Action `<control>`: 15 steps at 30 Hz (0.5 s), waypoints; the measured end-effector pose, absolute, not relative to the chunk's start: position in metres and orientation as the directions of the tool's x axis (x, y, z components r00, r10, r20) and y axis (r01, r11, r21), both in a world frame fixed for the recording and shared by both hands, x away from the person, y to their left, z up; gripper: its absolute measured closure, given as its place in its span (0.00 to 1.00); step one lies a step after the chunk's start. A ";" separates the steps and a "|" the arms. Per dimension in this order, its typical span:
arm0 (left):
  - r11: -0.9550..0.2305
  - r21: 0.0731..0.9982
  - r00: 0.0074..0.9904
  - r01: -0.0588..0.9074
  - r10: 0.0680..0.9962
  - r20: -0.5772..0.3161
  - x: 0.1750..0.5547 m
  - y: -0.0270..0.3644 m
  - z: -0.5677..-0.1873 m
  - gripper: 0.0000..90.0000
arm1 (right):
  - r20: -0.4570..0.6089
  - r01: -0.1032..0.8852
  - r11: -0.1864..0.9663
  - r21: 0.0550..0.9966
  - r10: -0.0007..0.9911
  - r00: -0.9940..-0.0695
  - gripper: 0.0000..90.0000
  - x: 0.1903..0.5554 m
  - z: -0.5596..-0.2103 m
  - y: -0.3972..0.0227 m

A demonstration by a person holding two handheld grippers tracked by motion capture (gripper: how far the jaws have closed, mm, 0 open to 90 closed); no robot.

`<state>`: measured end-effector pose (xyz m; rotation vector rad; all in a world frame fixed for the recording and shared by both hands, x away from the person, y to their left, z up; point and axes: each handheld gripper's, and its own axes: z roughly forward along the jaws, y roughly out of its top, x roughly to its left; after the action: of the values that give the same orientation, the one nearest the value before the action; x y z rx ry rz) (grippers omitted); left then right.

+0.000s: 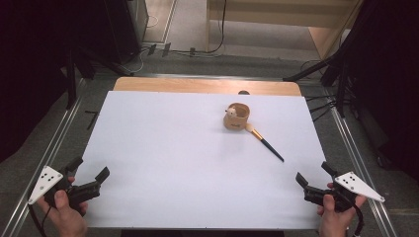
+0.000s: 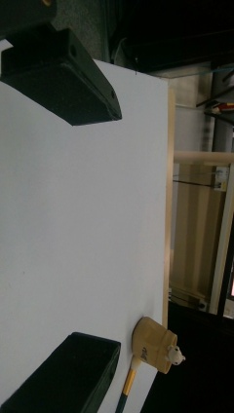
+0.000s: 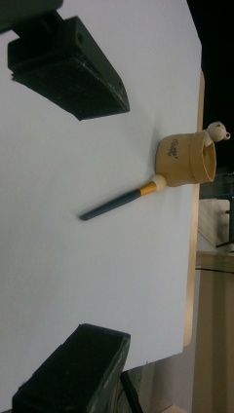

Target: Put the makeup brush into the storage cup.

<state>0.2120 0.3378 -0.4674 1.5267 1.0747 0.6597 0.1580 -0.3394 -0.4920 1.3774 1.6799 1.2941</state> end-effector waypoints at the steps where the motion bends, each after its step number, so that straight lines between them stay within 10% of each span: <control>1: 0.014 0.960 0.433 0.279 0.891 -0.139 0.212 0.338 -0.467 0.00 | 0.125 0.363 -0.016 0.931 0.952 -0.279 0.01 0.158 -0.492 -0.339; 15: 0.010 0.958 0.440 0.286 0.887 -0.141 0.213 0.336 -0.469 0.00 | 0.137 0.394 -0.008 0.919 0.944 -0.300 0.04 0.168 -0.485 -0.330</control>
<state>0.2130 0.3355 -0.4695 1.5346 1.0727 0.6499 0.1682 -0.3300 -0.4851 1.3893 1.7247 1.2960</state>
